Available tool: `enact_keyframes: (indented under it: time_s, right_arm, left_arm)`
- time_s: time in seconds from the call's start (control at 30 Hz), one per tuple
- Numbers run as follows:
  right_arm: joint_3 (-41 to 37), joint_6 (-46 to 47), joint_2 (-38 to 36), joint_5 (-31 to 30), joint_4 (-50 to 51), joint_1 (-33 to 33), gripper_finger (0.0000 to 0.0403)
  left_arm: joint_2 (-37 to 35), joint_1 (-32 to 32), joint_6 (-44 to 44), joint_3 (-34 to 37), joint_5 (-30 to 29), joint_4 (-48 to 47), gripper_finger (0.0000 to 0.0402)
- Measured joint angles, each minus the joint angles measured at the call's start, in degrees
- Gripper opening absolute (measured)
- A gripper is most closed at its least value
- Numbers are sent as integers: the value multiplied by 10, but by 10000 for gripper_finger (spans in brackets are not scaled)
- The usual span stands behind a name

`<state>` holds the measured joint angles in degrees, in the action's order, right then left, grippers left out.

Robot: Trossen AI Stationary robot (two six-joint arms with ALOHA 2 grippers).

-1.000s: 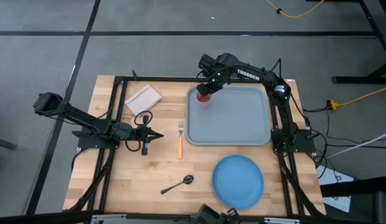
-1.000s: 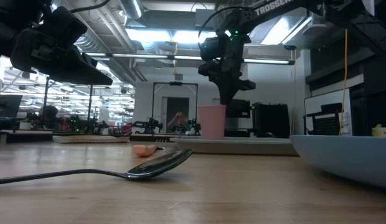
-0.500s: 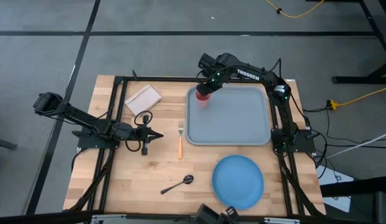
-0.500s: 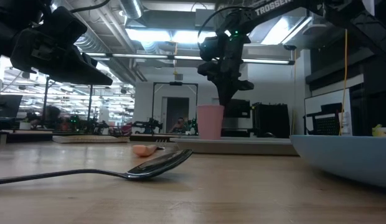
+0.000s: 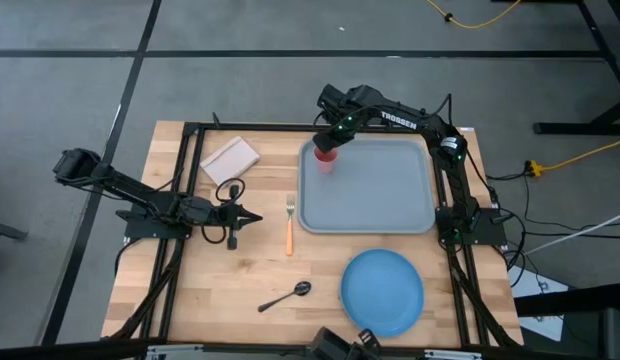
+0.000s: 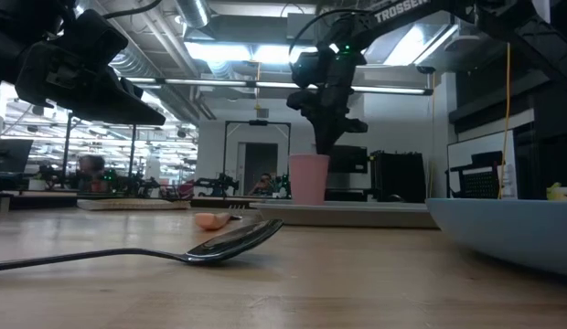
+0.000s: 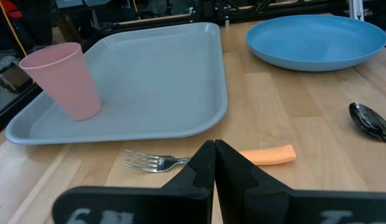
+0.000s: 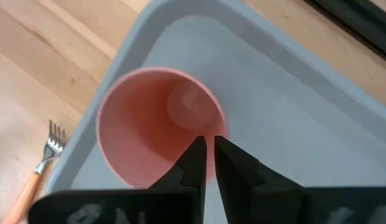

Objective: Pick and place plate/cup/fork/spoon on tray
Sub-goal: Put the blue plate on the gray serving tray to the bottom right of the pink cup

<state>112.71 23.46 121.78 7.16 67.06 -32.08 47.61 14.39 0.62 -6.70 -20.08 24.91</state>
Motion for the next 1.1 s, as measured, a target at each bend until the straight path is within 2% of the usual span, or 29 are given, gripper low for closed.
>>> enact_keyframes:
  time_s: [0.47,0.67,0.77,0.93,1.1]
  right_arm:
    - [0,20,0,-11,-1,0,37]
    - [0,2,0,-19,0,0,40]
    - [0,3,0,-48,-1,0,58]
    - [0,5,-6,-48,-1,0,96]
    - [0,-17,-49,-47,15,6,101]
  left_arm:
    - [0,0,0,0,0,0,0]
    - [0,0,0,0,0,0,0]
    - [0,0,0,0,0,0,0]
    - [0,0,0,0,0,0,0]
    - [0,0,0,0,0,0,0]
